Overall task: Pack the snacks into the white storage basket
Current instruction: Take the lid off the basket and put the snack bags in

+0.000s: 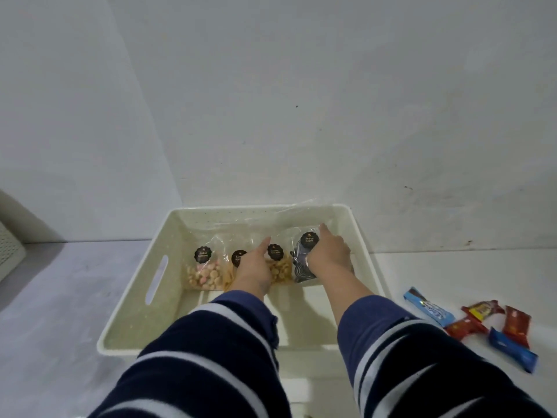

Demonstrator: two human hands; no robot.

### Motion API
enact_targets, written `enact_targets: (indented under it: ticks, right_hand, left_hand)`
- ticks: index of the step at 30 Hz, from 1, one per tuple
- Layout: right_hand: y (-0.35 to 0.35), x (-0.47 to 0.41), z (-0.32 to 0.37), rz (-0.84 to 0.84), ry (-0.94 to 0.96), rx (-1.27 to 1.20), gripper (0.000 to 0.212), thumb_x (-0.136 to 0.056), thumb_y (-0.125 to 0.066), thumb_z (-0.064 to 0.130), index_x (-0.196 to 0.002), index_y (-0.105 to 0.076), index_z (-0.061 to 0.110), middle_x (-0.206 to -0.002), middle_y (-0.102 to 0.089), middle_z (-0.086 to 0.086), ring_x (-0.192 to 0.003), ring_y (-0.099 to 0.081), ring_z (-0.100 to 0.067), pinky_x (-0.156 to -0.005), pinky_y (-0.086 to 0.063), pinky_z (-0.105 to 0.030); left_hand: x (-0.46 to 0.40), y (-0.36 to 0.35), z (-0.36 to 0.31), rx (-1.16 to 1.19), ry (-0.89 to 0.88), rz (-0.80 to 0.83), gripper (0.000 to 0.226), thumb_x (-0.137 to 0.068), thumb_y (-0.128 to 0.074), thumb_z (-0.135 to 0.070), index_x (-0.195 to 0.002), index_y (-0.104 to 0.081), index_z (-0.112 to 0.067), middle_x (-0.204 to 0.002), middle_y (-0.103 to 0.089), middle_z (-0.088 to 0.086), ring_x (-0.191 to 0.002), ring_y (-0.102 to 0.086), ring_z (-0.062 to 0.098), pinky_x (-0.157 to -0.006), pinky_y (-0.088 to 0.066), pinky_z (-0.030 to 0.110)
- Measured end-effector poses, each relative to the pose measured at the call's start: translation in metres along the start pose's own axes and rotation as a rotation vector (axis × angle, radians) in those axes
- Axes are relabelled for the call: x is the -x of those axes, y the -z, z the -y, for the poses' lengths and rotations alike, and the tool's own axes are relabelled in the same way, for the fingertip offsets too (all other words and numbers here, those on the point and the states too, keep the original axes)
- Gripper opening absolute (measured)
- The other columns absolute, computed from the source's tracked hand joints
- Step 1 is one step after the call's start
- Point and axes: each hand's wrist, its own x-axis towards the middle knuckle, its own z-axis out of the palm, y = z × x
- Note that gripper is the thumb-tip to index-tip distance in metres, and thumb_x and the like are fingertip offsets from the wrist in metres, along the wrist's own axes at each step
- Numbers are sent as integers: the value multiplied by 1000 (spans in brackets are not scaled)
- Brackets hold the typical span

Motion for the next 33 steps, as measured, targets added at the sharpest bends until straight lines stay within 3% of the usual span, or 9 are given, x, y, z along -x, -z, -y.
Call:
enact_targets:
  ticks: [3,7,12,15,18,22,26,29,33]
  right_hand:
    - [-11,-9,-9,60,-8,3,78,-91,-46,3,-153,-9,31,-150,-32,-15,-137,-34,-36,-104,-40,-41]
    - [-16,-15,-14,113,-36,14,82,-89,-45,0,-153,-7,34,-150,-33,-15,-138,-33,-36,-110,-37,-46]
    - [-3,-9,-9,147,-11,34,69,-92,-42,1,-153,-18,23,-147,-41,-13,-132,-43,-33,-101,-43,-36]
    - [12,2,-3,169,42,74,49,-92,-44,3,-140,-41,11,-139,-51,-11,-124,-51,-30,-96,-45,-31]
    - [31,18,-2,191,89,44,50,-92,-42,-2,-140,-43,11,-143,-46,-10,-128,-47,-29,-100,-44,-30]
    - [55,46,-7,180,172,-8,57,-88,-47,-5,-139,-48,18,-144,-46,-7,-127,-49,-24,-96,-44,-24]
    - [85,89,-20,167,243,18,48,-91,-52,5,-136,-51,21,-139,-50,-6,-125,-51,-22,-89,-38,-20]
    - [113,128,-35,182,261,92,47,-92,-56,17,-139,-48,21,-143,-47,-5,-129,-47,-22,-98,-37,-23]
    - [150,178,-70,236,201,275,54,-94,-55,32,-145,-40,22,-151,-35,0,-138,-37,-22,-111,-31,-32]
  left_hand:
    - [-15,-12,-2,-47,-30,27,86,-87,-33,16,-151,-15,-39,-140,-44,11,-105,-55,23,-91,-50,33]
    - [-20,-19,-3,-211,-2,144,91,-89,-45,5,-151,6,-38,-156,-13,19,-134,-39,35,-111,-36,45]
    - [-20,-7,-17,-241,54,173,86,-91,-54,-9,-151,-1,-38,-157,-7,15,-138,-32,37,-112,-35,45]
    - [-12,7,-26,-329,51,122,74,-93,-50,-8,-151,-14,-36,-156,-11,15,-141,-25,36,-114,-33,45]
    - [7,21,-37,-426,30,103,62,-94,-47,-10,-149,-27,-30,-153,-19,14,-141,-22,35,-116,-27,46]
    - [44,36,-52,-498,-92,108,48,-94,-48,-12,-141,-44,-19,-145,-38,12,-135,-34,32,-112,-35,43]
    - [93,42,-72,-587,-240,213,42,-96,-50,-17,-138,-49,-18,-140,-51,6,-127,-48,27,-107,-42,36]
    - [134,42,-92,-677,-350,241,36,-98,-47,-23,-132,-56,-15,-132,-57,5,-120,-54,26,-97,-47,33]
    - [182,27,-112,-735,-444,254,42,-95,-49,-34,-136,-51,-25,-142,-49,-3,-129,-46,23,-107,-39,36]
